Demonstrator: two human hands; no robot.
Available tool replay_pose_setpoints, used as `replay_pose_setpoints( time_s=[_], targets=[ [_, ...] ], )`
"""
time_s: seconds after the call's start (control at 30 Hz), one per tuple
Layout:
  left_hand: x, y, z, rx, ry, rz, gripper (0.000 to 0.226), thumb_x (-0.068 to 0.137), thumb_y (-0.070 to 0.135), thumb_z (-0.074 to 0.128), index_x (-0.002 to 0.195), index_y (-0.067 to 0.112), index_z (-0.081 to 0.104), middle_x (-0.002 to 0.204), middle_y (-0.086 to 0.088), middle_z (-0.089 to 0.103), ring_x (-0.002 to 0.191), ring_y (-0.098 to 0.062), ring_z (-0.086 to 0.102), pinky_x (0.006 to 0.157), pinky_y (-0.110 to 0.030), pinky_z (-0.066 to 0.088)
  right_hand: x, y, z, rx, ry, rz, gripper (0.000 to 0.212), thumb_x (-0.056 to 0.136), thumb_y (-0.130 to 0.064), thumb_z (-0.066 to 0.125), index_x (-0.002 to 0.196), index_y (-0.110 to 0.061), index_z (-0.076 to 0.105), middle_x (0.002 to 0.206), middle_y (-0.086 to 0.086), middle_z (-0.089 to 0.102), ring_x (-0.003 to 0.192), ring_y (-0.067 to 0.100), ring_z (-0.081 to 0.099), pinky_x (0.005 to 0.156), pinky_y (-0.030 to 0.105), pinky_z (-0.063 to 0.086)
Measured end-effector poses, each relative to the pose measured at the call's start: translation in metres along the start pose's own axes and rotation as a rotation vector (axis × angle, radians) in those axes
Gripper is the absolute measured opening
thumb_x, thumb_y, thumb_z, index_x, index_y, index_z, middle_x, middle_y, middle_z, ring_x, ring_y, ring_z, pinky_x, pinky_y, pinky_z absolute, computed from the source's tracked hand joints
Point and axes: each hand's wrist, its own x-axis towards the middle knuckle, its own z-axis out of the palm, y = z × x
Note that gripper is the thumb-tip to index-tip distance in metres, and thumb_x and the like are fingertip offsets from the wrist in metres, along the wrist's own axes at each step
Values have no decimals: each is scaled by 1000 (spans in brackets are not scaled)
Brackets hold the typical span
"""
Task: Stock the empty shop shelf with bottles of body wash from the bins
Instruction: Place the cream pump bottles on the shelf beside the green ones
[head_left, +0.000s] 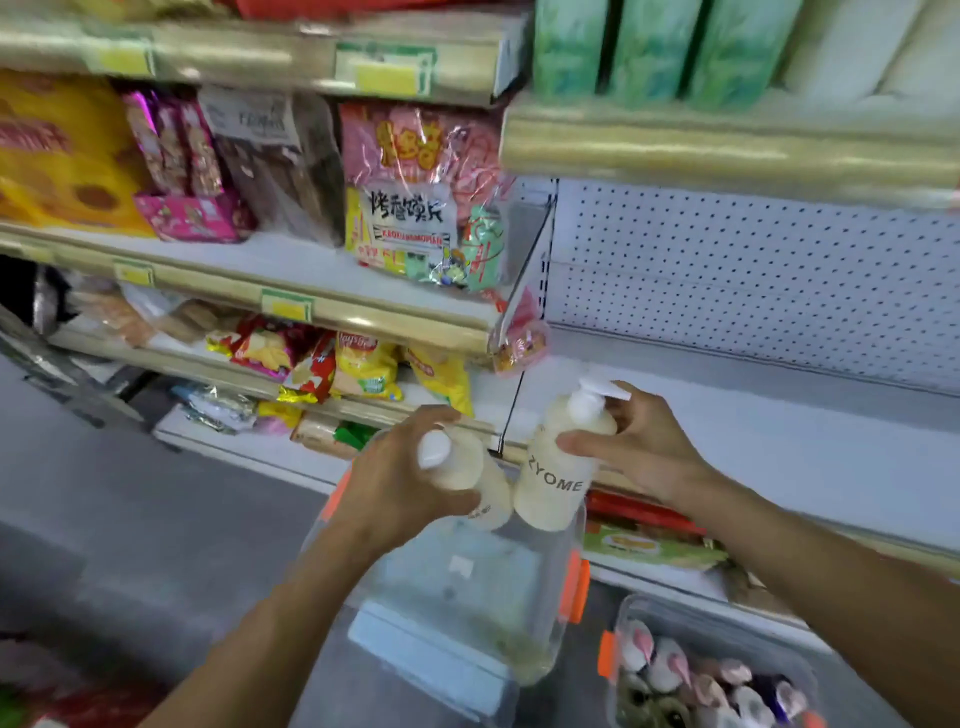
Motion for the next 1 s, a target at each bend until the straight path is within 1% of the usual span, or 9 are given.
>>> replay_pose_setpoints(
  time_s=[0.07,0.2,0.27,0.4,0.5,0.57,0.67,0.8,1.0],
  targets=[
    [5,40,-7,-113,67,55,80,51,33,93,118,40,50,103,18,62,89,-9,60,72,-19,48,-10,-33,-28,0,27,-70,45,70,-10,83,111,-15,64,96,-9,73,85,2,69,67,15,51],
    [15,122,-14,-351,149,84,76,55,20,94,116,28,50,98,12,62,79,0,61,60,-9,47,-33,-87,-83,-9,100,-188,33,73,-22,80,101,-25,64,99,-8,71,85,3,69,69,19,51],
    [23,155,-11,-464,173,101,71,57,16,94,114,24,53,98,4,67,80,-6,65,63,-14,53,-45,-105,-109,-14,143,-232,29,75,-24,79,101,-23,64,96,-6,72,84,5,69,70,21,52],
    [33,216,2,-596,208,168,61,59,16,92,109,27,59,104,-1,72,95,-17,70,78,-36,60,-69,-133,-164,-53,226,-310,25,79,-27,75,101,-20,65,94,-3,71,85,11,68,70,26,53],
    [36,257,10,-674,232,214,52,62,16,91,105,29,65,101,0,74,92,-16,71,76,-34,59,-87,-154,-212,-110,272,-371,25,80,-31,73,101,-21,66,97,-5,72,89,11,69,79,32,56],
    [36,282,14,-705,241,229,52,64,20,90,110,27,67,99,1,75,88,-13,71,68,-28,56,-94,-169,-246,-133,322,-412,25,80,-32,73,101,-22,66,97,-6,72,88,12,70,77,35,57],
    [35,311,22,-718,261,233,48,67,19,87,111,24,67,93,4,74,79,-7,70,56,-17,52,-95,-191,-293,-166,433,-489,30,81,-33,72,106,-18,64,98,-4,71,85,12,68,71,28,55],
    [37,337,29,-744,261,226,49,67,15,87,112,20,68,91,5,74,76,-4,71,57,-17,55,-71,-215,-342,-196,551,-568,34,82,-31,73,109,-18,58,97,-7,65,80,3,61,64,19,47],
    [50,363,28,-739,255,227,42,65,21,89,100,28,66,89,3,75,75,-8,73,57,-14,53,-10,-219,-387,-271,540,-437,66,68,-47,80,121,-17,55,117,1,61,102,18,62,87,36,52]
  ],
)
